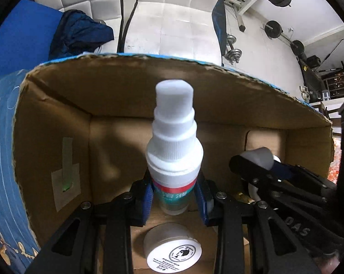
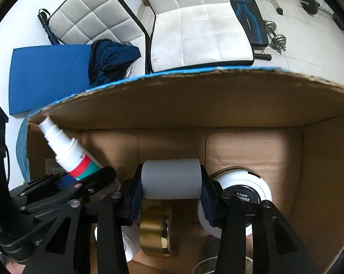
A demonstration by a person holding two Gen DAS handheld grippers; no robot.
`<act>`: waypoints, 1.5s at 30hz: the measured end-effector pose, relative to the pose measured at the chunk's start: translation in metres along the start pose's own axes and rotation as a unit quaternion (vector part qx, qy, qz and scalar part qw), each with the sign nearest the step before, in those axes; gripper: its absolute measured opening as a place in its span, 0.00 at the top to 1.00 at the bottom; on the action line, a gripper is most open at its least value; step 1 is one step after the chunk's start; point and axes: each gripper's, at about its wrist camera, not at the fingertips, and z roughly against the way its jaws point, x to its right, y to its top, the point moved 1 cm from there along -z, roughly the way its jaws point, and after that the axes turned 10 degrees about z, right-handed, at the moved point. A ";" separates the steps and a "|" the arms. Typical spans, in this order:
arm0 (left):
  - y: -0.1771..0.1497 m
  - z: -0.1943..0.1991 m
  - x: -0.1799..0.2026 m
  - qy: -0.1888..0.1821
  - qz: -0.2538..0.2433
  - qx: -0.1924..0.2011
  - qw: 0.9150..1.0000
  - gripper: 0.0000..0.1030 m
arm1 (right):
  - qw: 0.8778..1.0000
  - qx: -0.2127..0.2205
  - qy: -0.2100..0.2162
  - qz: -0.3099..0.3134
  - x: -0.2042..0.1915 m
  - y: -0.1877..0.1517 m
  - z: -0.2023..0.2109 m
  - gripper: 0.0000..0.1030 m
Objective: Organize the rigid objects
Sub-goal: 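Lower both items into the box and open both tools to release, then lift both tools back out of the box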
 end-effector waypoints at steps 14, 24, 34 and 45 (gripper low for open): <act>0.000 0.010 0.001 0.025 -0.001 -0.006 1.000 0.61 | 0.999 -0.021 -0.032 0.024 -0.007 -0.003 -0.004 0.48; -0.016 0.066 -0.011 0.035 0.010 0.064 0.997 0.38 | 0.998 -0.003 -0.054 0.034 -0.014 -0.026 0.029 0.32; -0.057 0.108 -0.013 0.056 -0.006 0.124 0.991 0.05 | 0.995 0.014 -0.096 0.028 -0.023 -0.076 0.074 0.00; -0.126 0.146 -0.015 0.053 -0.016 0.182 0.982 0.05 | 0.990 0.070 -0.121 0.024 -0.045 -0.144 0.138 0.00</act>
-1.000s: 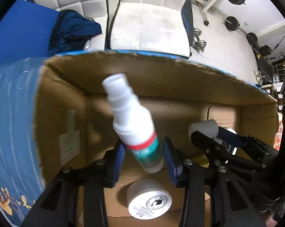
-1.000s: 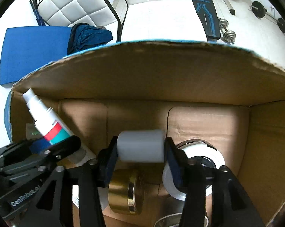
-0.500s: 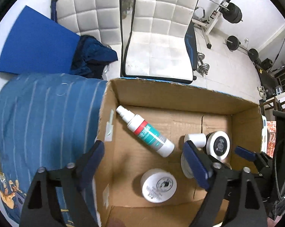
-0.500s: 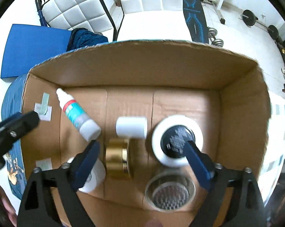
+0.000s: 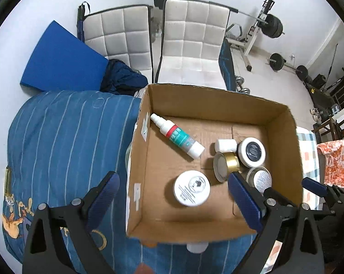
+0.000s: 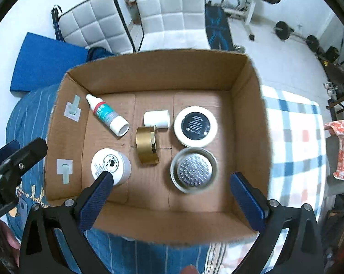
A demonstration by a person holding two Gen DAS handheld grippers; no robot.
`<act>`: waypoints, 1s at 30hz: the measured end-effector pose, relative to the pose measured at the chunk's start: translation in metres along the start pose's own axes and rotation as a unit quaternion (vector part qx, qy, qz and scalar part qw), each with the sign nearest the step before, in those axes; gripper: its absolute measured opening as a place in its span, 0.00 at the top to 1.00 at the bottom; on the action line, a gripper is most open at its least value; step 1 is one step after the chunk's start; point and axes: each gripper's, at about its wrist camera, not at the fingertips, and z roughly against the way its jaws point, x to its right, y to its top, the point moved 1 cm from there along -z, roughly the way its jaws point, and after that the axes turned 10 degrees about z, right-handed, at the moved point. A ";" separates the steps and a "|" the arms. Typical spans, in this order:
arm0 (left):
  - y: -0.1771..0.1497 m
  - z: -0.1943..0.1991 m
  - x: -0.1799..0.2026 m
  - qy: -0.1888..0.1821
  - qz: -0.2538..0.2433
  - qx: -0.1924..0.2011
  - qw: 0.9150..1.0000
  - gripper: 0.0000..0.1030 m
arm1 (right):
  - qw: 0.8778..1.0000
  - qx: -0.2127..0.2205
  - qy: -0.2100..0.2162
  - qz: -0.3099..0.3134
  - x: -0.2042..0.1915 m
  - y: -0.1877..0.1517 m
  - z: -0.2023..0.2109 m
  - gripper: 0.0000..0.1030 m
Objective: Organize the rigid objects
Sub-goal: 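Lift both tools back out of the box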
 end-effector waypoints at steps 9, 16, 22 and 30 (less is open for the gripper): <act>-0.029 0.056 -0.001 -0.004 -0.011 0.044 0.999 0.05 | 0.998 0.047 -0.029 -0.003 -0.001 -0.040 0.060 0.00; -0.047 0.093 -0.002 -0.005 -0.019 0.072 0.997 0.06 | 0.996 0.077 -0.037 -0.013 0.004 -0.067 0.105 0.00; -0.063 0.112 -0.003 -0.008 -0.026 0.079 0.997 0.05 | 0.994 0.098 -0.033 -0.017 0.000 -0.085 0.134 0.00; -0.072 0.096 -0.023 0.018 -0.006 0.059 0.998 0.05 | 0.997 0.073 0.014 -0.020 -0.017 -0.100 0.115 0.00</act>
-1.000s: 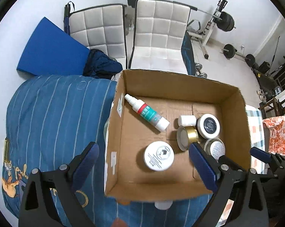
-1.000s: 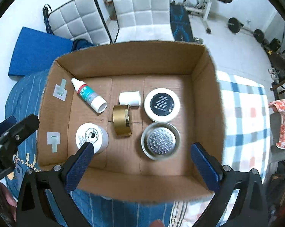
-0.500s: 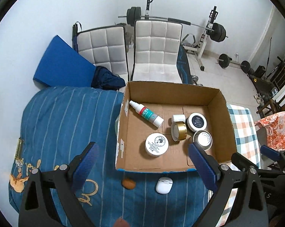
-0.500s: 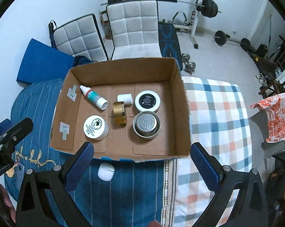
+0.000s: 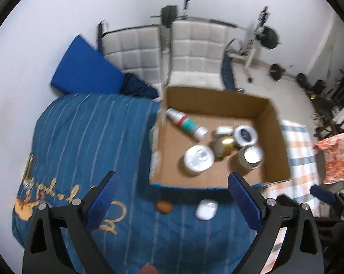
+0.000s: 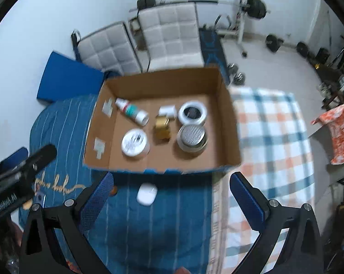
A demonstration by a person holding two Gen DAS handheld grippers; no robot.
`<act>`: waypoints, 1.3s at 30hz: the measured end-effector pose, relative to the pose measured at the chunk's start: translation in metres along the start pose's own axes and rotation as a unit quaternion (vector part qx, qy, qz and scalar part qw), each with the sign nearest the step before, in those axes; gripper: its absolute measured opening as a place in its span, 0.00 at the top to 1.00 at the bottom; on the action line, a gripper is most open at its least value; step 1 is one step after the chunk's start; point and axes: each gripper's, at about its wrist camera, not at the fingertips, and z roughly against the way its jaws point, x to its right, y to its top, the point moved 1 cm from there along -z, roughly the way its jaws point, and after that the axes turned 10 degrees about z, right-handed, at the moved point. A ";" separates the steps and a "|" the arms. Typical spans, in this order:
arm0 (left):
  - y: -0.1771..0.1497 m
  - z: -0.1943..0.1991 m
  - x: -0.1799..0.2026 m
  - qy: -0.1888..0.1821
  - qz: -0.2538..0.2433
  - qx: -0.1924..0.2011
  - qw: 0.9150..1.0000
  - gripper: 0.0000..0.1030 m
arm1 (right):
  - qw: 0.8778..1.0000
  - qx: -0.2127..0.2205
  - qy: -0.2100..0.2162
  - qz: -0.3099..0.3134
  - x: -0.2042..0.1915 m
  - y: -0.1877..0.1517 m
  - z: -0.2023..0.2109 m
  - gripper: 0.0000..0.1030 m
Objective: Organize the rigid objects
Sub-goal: 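Lift both tools back out of the box, then grasp the walnut with the left tool while the right tool grasps the white earbud case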
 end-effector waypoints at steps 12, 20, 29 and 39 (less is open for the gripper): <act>-0.076 -0.133 -0.079 0.056 0.094 -0.172 0.979 0.06 | 0.988 -0.124 0.060 -0.077 -0.048 -0.065 -0.174 0.18; -0.084 -0.180 -0.081 0.032 0.113 -0.215 0.970 0.25 | 0.988 -0.126 0.018 -0.092 -0.069 -0.073 -0.228 0.31; -0.082 -0.218 -0.047 0.009 0.079 -0.249 0.965 0.44 | 0.984 -0.161 -0.002 -0.079 -0.050 -0.096 -0.221 0.52; -0.113 -0.222 -0.021 0.026 0.016 -0.235 0.971 0.67 | 0.979 -0.186 -0.034 -0.071 -0.009 -0.141 -0.205 0.52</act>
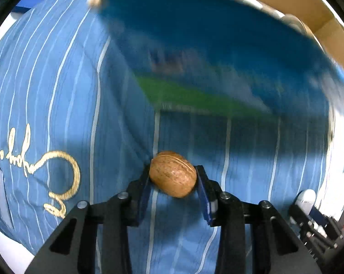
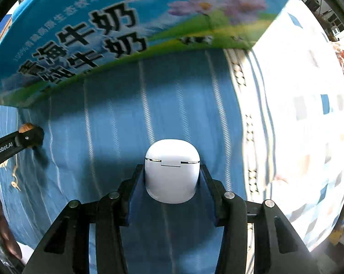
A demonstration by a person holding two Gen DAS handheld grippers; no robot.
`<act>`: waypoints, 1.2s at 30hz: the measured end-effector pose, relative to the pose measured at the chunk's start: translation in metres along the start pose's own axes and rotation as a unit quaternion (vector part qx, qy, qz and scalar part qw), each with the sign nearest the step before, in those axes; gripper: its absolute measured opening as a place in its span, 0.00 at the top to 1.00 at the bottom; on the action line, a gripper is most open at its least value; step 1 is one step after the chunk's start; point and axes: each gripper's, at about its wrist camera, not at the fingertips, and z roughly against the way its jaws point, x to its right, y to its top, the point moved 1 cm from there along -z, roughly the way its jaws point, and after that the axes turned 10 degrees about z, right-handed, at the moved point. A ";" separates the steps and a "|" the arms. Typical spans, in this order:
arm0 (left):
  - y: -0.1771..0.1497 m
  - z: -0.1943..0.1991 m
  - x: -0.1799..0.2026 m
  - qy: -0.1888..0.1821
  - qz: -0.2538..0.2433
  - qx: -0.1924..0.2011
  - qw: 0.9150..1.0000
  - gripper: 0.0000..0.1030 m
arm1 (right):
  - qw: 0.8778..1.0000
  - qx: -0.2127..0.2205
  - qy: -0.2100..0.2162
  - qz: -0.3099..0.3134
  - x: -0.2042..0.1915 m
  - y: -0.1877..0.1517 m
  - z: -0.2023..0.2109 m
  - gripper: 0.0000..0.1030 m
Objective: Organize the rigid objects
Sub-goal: 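Grasp the walnut with the left tool while the right tool grasps the white earbud case, then lift the walnut and earbud case over the box with both tools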
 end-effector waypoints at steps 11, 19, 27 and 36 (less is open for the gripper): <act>-0.089 -0.013 0.020 0.001 -0.044 -0.031 0.999 0.67 | 0.999 -0.021 0.010 0.023 0.009 -0.047 -0.008 0.52; -0.144 -0.020 0.048 0.009 -0.056 -0.030 0.998 0.67 | 0.999 -0.033 0.009 0.042 -0.007 -0.058 -0.020 0.52; -0.115 0.008 0.040 -0.001 -0.054 -0.018 0.998 0.67 | 0.998 -0.033 0.015 0.047 -0.004 -0.046 -0.015 0.52; -0.131 0.071 0.052 -0.009 -0.078 0.046 0.996 0.67 | 0.997 0.000 0.024 0.071 -0.002 -0.061 0.032 0.52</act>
